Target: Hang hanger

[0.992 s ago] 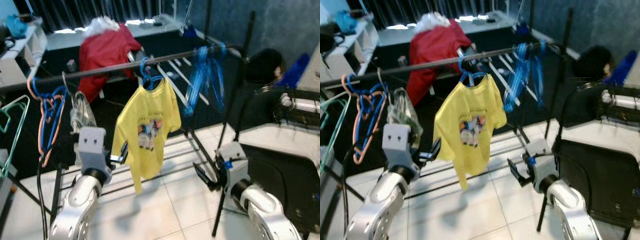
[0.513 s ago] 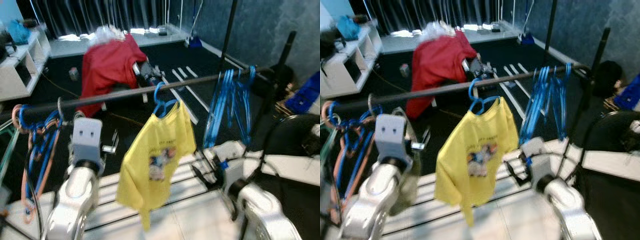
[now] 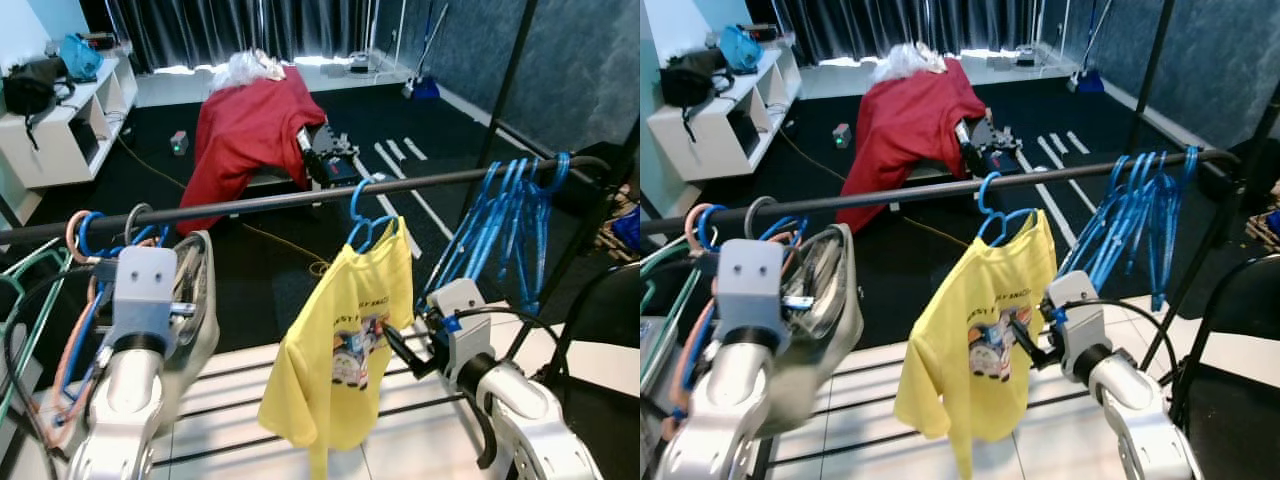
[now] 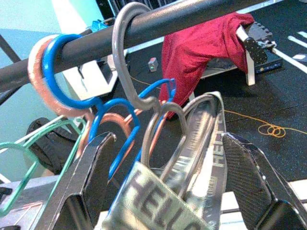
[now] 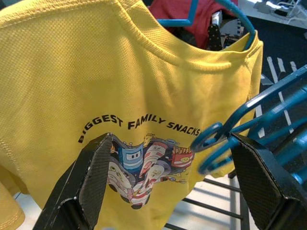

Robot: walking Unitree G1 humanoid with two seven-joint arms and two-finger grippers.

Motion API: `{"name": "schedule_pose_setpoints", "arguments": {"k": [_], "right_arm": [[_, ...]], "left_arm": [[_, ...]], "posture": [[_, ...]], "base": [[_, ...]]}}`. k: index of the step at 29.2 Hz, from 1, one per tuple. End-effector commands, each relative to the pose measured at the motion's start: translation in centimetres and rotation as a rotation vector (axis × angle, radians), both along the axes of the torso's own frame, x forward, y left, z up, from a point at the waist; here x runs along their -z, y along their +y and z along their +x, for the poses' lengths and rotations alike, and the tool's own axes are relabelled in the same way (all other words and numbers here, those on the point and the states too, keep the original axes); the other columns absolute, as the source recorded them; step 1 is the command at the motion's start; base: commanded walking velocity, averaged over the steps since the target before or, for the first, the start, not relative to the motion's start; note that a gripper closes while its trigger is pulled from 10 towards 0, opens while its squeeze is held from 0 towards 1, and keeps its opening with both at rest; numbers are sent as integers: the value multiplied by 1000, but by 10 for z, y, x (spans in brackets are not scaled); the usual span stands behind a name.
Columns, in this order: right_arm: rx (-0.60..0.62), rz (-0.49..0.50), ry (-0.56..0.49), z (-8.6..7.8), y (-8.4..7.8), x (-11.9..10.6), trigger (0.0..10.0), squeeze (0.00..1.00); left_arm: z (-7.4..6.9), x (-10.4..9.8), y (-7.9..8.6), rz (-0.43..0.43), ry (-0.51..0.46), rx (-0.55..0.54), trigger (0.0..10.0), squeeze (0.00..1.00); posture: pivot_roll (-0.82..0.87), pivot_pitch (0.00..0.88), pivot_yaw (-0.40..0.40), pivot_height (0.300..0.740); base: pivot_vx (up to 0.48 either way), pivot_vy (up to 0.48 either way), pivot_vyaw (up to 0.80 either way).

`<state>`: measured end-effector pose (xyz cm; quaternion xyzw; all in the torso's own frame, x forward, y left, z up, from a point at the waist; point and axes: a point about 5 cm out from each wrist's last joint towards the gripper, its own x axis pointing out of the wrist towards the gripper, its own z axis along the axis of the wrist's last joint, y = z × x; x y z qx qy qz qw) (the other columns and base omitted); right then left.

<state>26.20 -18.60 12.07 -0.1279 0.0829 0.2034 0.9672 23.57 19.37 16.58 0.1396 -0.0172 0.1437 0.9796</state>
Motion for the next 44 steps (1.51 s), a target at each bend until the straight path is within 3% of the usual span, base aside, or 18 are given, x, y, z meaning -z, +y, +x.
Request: {"name": "schedule_pose_setpoints", "arguments": {"k": [1, 5, 6, 8, 9, 17, 21, 23, 26, 32, 37, 40, 44], "right_arm": [[-12, 7, 12, -1, 3, 0, 10000, 0], [-13, 8, 13, -1, 3, 0, 10000, 0], [-13, 8, 15, -1, 4, -1, 10000, 0], [-14, 6, 17, 0, 4, -1, 10000, 0], [-14, 6, 17, 0, 5, -2, 10000, 0], [-7, 6, 16, 1, 5, -3, 10000, 0], [-5, 5, 15, 2, 5, -4, 10000, 0], [0, 4, 14, 2, 4, -4, 10000, 0], [4, 3, 14, 1, 4, -4, 10000, 0], [6, 3, 16, 1, 3, -6, 10000, 0], [5, 5, 22, 1, 3, -6, 10000, 0], [5, 6, 23, 1, 3, -5, 10000, 0], [2, 10, 27, 2, 2, -6, 10000, 0]], "left_arm": [[-2, 1, 4, 25, 23, -8, 10000, 0], [1, 2, 3, 8, 22, 24, 10000, 0], [6, 0, 0, -18, 9, 72, 10000, 0], [18, -1, -9, 32, 16, 231, 10000, 0], [23, 1, -7, 64, 33, 245, 10000, 0], [39, 6, 20, 150, 92, 139, 10000, 0], [42, 5, 26, 149, 95, 102, 10000, 0], [46, 5, 40, 118, 107, 16, 10000, 0], [42, 7, 52, 75, 133, -27, 10000, 0], [33, 12, 59, 37, 167, -24, 10000, 0], [14, 28, 55, -26, 275, 86, 10000, 0], [9, 31, 57, -26, 295, 94, 10000, 0], [4, 27, 75, 1, 284, 26, 10000, 0]], "posture": [[-117, 0, 33, 740], [-115, 0, 29, 740], [-110, 0, 21, 740], [-110, 0, 18, 740], [-117, 0, 20, 740], [-126, 0, 22, 740], [-127, 0, 22, 740], [-137, 0, 27, 740], [-137, 0, 29, 740], [-130, 3, 28, 740], [-120, 13, 31, 740], [-120, 13, 31, 740], [-110, 17, 27, 740]], "base": [[0, 0, 0], [0, 0, 0], [0, 0, 0], [0, 0, 0], [0, 0, 0], [0, 0, 0], [0, 0, 0], [0, 0, 0], [0, 0, 0], [0, 0, 0], [0, 0, 0], [0, 0, 0], [0, 0, 0]]}}
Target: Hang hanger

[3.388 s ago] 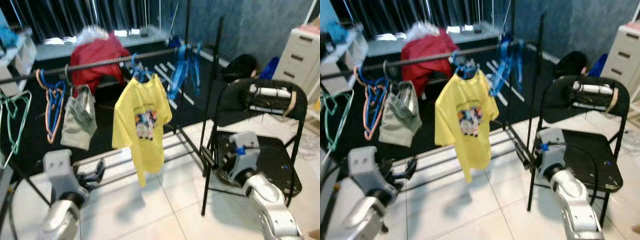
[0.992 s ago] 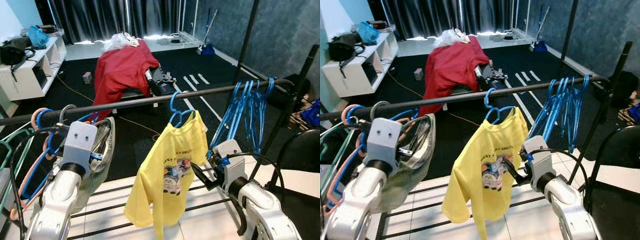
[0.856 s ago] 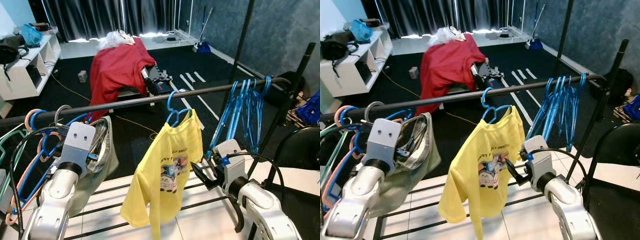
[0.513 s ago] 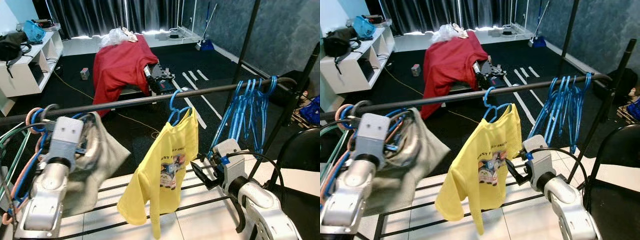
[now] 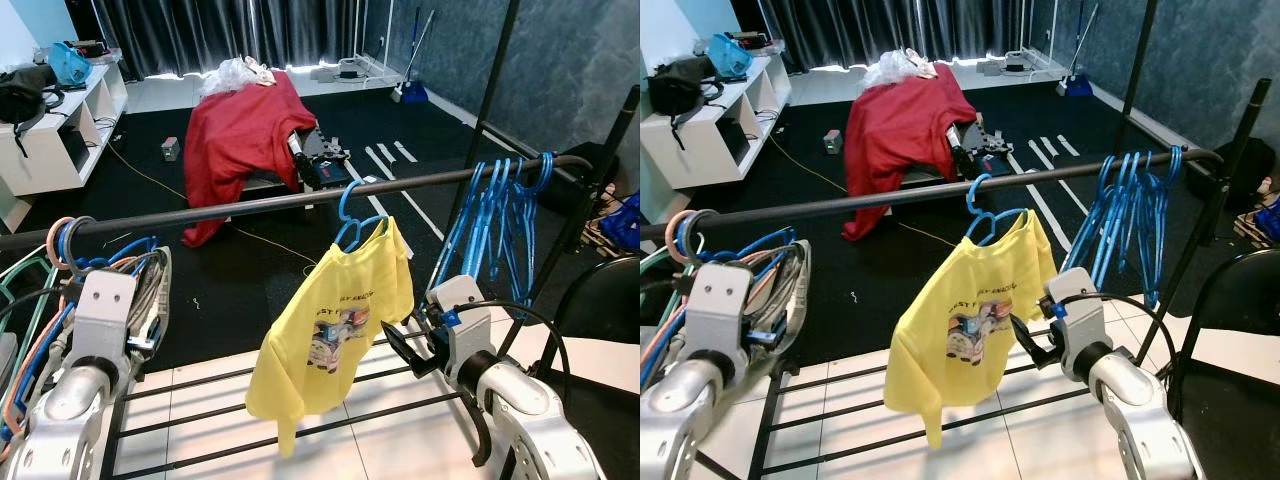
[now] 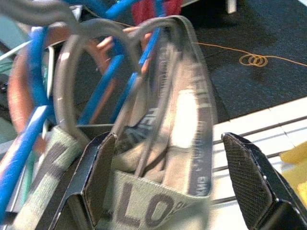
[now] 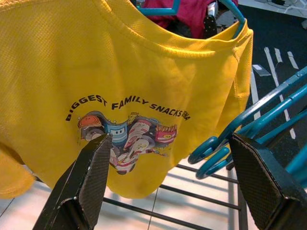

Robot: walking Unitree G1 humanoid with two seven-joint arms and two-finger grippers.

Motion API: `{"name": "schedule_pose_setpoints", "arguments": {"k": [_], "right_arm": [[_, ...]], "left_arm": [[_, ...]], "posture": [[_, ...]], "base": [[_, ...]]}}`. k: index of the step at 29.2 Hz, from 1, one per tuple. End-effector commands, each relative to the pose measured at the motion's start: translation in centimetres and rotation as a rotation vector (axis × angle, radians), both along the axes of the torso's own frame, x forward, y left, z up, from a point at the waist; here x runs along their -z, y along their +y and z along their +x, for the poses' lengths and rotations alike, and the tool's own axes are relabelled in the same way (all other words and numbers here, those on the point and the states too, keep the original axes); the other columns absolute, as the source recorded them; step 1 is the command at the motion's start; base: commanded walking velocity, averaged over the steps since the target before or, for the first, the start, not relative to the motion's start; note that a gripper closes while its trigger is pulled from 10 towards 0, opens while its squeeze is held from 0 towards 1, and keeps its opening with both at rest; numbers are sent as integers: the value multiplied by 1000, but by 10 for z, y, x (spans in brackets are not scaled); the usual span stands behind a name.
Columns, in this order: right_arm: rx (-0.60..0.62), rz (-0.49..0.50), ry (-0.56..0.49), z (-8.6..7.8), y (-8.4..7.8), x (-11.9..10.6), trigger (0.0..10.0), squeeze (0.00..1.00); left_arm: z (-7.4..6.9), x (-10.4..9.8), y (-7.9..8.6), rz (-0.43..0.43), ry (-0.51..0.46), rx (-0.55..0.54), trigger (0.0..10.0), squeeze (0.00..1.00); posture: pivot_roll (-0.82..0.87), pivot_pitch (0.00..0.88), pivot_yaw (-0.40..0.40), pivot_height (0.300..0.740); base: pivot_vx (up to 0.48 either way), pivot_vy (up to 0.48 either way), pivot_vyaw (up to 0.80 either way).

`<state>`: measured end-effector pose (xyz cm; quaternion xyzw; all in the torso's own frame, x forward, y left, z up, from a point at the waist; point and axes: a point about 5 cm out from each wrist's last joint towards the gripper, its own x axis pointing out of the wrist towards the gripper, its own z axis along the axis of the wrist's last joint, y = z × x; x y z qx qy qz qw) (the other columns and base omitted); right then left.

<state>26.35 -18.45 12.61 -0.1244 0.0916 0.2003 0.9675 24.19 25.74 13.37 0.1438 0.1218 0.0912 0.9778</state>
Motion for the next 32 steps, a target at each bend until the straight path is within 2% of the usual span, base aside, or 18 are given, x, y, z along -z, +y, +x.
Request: {"name": "schedule_pose_setpoints", "arguments": {"k": [1, 3, 4, 8, 15, 32], "right_arm": [[-7, 7, 10, 0, 1, -1, 10000, 0], [-7, 7, 10, 0, 1, -1, 10000, 0], [-7, 6, 11, 0, 1, -1, 10000, 0], [-7, 3, 12, 0, 1, -1, 10000, 0], [-8, 0, 15, 0, 0, 0, 10000, 0], [3, 8, 12, -1, 2, -1, 10000, 0]], "left_arm": [[-1, -10, 15, 41, -28, -48, 10000, 0], [-1, -10, 15, 41, -28, -48, 10000, 0], [1, -18, 17, 45, -67, -64, 10000, 0], [5, -29, 21, 47, -113, -73, 10000, 0], [3, -33, 17, 32, -132, -30, 10000, 0], [11, -13, 7, 32, -5, 83, 10000, 0]], "posture": [[-110, 17, 27, 740], [-110, 17, 27, 740], [-111, 16, 28, 740], [-119, 12, 29, 740], [-118, 10, 28, 740], [-136, 19, 47, 740]], "base": [[0, 0, 0], [0, 0, 0], [0, 0, 0], [0, 0, 0], [0, 0, 0], [0, 0, 0]]}}
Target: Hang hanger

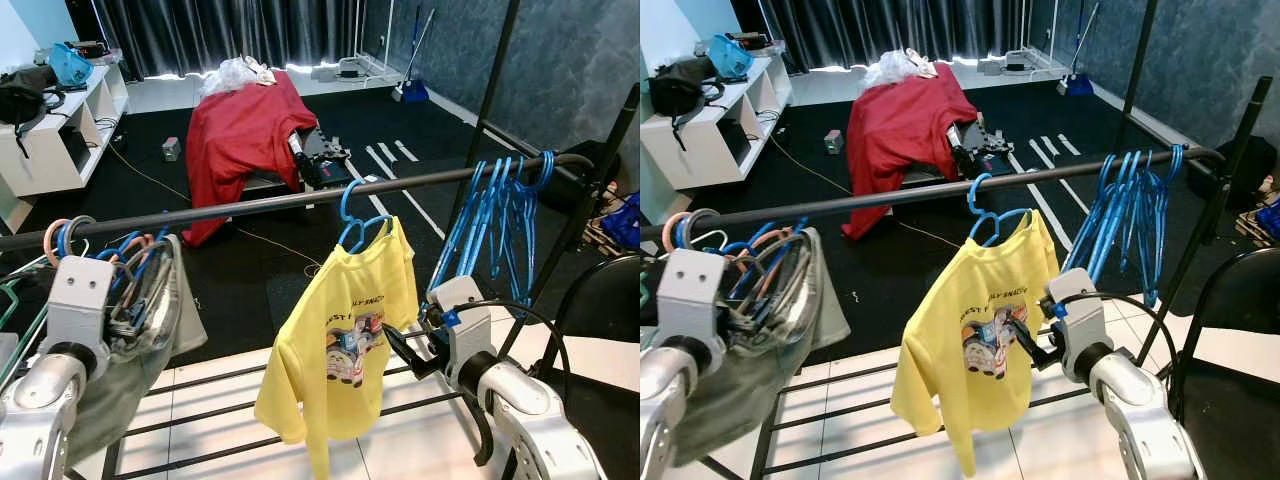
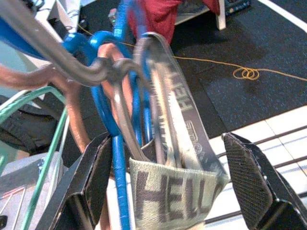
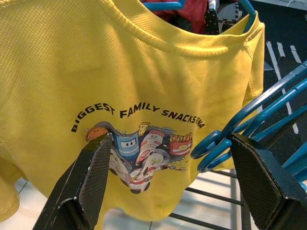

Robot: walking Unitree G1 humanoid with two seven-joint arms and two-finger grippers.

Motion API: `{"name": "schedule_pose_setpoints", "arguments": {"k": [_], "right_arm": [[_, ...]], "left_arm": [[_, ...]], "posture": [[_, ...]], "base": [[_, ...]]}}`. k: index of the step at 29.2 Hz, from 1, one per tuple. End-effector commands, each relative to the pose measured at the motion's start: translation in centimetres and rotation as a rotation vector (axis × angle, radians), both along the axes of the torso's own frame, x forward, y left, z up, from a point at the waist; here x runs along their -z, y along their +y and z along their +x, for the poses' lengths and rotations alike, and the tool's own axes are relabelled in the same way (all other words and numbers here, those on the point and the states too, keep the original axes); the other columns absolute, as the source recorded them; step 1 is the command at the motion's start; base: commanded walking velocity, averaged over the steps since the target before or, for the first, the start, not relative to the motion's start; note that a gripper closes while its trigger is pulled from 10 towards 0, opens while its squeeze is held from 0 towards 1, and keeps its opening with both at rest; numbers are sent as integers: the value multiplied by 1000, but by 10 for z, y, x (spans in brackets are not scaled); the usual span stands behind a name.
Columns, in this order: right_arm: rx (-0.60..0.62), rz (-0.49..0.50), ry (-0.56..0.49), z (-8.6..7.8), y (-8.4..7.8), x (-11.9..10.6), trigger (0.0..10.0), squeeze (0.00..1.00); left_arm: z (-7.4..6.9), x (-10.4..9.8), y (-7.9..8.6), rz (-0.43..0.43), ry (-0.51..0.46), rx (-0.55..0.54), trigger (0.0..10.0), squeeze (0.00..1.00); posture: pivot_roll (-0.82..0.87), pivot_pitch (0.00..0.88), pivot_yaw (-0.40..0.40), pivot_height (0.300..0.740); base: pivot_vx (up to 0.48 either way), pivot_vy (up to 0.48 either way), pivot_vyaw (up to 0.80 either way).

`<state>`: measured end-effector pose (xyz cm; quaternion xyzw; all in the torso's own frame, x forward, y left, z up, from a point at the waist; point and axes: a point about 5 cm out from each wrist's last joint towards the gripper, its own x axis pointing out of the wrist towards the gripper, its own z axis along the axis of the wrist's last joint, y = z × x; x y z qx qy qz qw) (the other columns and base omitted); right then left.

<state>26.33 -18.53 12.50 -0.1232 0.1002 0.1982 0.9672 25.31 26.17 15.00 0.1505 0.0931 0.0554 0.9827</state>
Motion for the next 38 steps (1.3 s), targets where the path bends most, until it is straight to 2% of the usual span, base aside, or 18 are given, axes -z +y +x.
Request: {"name": "schedule_pose_setpoints", "arguments": {"k": [1, 9, 23, 25, 26, 35, 37, 38], "right_arm": [[-4, 10, -4, -1, 2, -3, 10000, 0], [0, 9, -5, -2, 2, -3, 10000, 0], [2, 8, -2, 0, 2, -2, 10000, 0], [2, 7, -3, 0, 2, -2, 10000, 0], [2, 6, -3, 0, 2, -2, 10000, 0], [-3, -1, -3, 1, 2, -2, 10000, 0], [-4, -2, -3, 1, 2, -1, 10000, 0], [-5, -3, -3, 1, 2, -1, 10000, 0]], "left_arm": [[0, 4, 3, 26, 40, 2, 10000, 0], [-4, 15, 10, 53, 107, -70, 10000, 0], [-6, 20, 12, 99, 140, -103, 10000, 0], [-7, 21, 12, 104, 149, -102, 9765, 0], [-7, 22, 12, 102, 155, -105, 0, 0], [-6, 25, 9, 95, 168, -103, 0, 0], [-4, 24, 7, 79, 158, -89, 0, 0], [-2, 20, 4, 44, 132, -68, 0, 0]], "posture": [[-136, 19, 47, 740], [-137, 21, 46, 740], [-133, 16, 43, 740], [-133, 14, 43, 740], [-132, 10, 43, 740], [-130, 0, 42, 740], [-130, 0, 42, 740], [-130, 0, 40, 740]], "base": [[0, 0, 0], [0, 0, 0], [0, 0, 0], [0, 0, 0], [0, 0, 0], [0, 0, 0], [0, 0, 0], [0, 0, 0]]}}
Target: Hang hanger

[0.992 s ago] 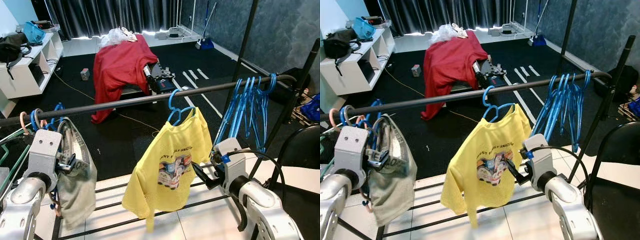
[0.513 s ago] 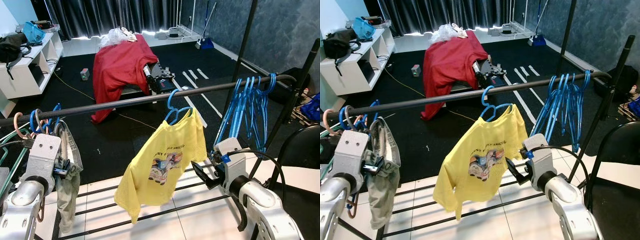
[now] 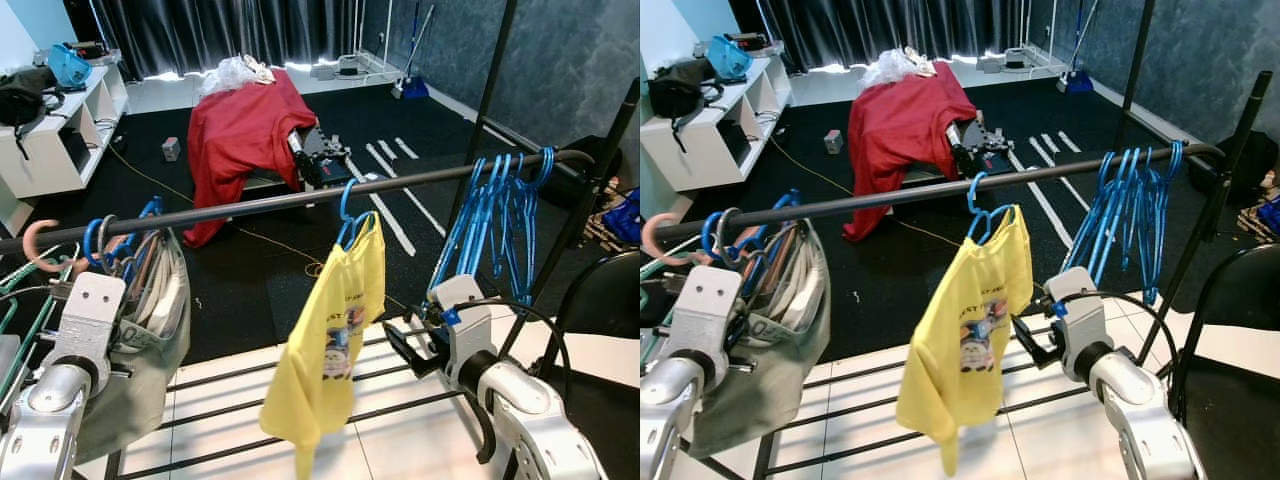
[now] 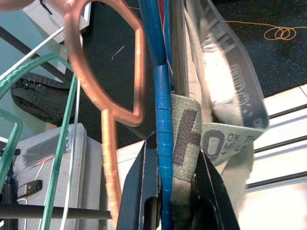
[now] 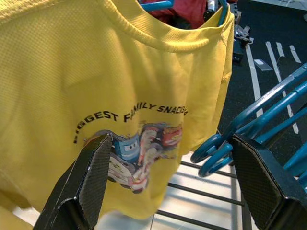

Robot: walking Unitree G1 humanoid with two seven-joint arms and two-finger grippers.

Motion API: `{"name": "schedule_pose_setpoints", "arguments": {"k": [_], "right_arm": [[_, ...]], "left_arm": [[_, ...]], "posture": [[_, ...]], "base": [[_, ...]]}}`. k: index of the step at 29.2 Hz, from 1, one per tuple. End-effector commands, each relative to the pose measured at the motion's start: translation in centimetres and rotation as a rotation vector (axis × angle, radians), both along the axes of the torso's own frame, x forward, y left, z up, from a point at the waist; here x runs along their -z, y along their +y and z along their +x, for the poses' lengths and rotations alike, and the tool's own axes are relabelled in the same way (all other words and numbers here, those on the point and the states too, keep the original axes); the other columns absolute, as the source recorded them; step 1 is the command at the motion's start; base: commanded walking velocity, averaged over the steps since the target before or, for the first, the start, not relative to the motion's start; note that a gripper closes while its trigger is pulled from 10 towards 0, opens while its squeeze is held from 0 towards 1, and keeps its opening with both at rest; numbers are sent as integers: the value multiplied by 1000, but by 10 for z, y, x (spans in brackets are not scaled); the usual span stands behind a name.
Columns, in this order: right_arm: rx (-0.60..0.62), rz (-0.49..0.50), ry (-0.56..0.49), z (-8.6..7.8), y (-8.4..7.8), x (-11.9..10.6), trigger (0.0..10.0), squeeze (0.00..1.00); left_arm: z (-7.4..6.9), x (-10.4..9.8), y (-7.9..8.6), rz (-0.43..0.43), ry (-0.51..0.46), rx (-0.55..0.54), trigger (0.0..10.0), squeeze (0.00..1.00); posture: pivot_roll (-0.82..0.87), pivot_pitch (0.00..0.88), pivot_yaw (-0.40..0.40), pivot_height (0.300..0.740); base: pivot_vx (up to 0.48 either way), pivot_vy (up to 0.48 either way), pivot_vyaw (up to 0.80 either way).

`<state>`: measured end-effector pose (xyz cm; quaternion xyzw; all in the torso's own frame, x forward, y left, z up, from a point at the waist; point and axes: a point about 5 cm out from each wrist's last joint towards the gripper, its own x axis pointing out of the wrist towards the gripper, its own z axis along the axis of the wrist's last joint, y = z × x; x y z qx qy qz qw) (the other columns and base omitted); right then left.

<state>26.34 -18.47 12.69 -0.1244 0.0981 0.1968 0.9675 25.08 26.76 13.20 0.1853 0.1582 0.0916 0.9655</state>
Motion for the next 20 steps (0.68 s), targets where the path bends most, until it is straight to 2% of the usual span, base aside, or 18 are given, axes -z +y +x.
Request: {"name": "schedule_pose_setpoints", "arguments": {"k": [1, 3, 4, 6, 11, 12, 14, 15, 16, 18, 19, 20], "right_arm": [[-6, -1, 2, 1, 2, 1, 10000, 0], [-7, 0, 3, 1, 2, 1, 10000, 0], [-7, 0, 3, 1, 2, 1, 10000, 0], [-7, 1, 3, 1, 1, 1, 10000, 0], [-7, 2, 4, 1, 1, 0, 10000, 0], [-7, 3, 5, 2, 1, 0, 10000, 0], [-7, 4, 5, 2, 1, 0, 10000, 0], [-7, 4, 5, 2, 1, 0, 10000, 0], [-7, 4, 5, 2, 1, 0, 10000, 0], [-6, 5, 5, 2, 1, 0, 10000, 0], [-6, 5, 5, 2, 1, 0, 10000, 0], [-5, 5, 4, 2, 1, 0, 10000, 0]], "left_arm": [[0, 2, -2, -30, 7, 16, 0, 0], [-1, -17, -13, -162, -125, 65, 0, 0], [-1, -17, -13, -162, -125, 65, 0, 0], [-4, -27, -21, -221, -199, 99, 0, 0], [-8, -25, -29, -229, -176, 139, 314, 0], [-10, -20, -32, -215, -141, 158, 4824, 0], [-11, -17, -33, -202, -117, 168, 4824, 0], [-12, -12, -34, -176, -77, 170, 10000, 0], [-12, -12, -34, -176, -77, 170, 10000, 0], [-15, -1, -41, -102, 22, 215, 10000, 0], [-15, -1, -41, -102, 22, 215, 10000, 0], [-17, 5, -44, -85, 66, 223, 10000, 0]], "posture": [[-130, 0, 40, 740], [-124, 0, 41, 740], [-124, 0, 41, 740], [-124, 0, 41, 740], [-122, 3, 40, 740], [-122, 3, 40, 740], [-119, 7, 38, 740], [-118, 8, 38, 740], [-118, 8, 38, 740], [-119, 10, 39, 740], [-119, 10, 39, 740], [-119, 10, 39, 740]], "base": [[0, 0, 0], [0, 0, 0], [0, 0, 0], [0, 0, 0], [0, 0, 0], [0, 0, 0], [0, 0, 0], [0, 0, 0], [0, 0, 0], [0, 0, 0], [0, 0, 0], [0, 0, 0]]}}
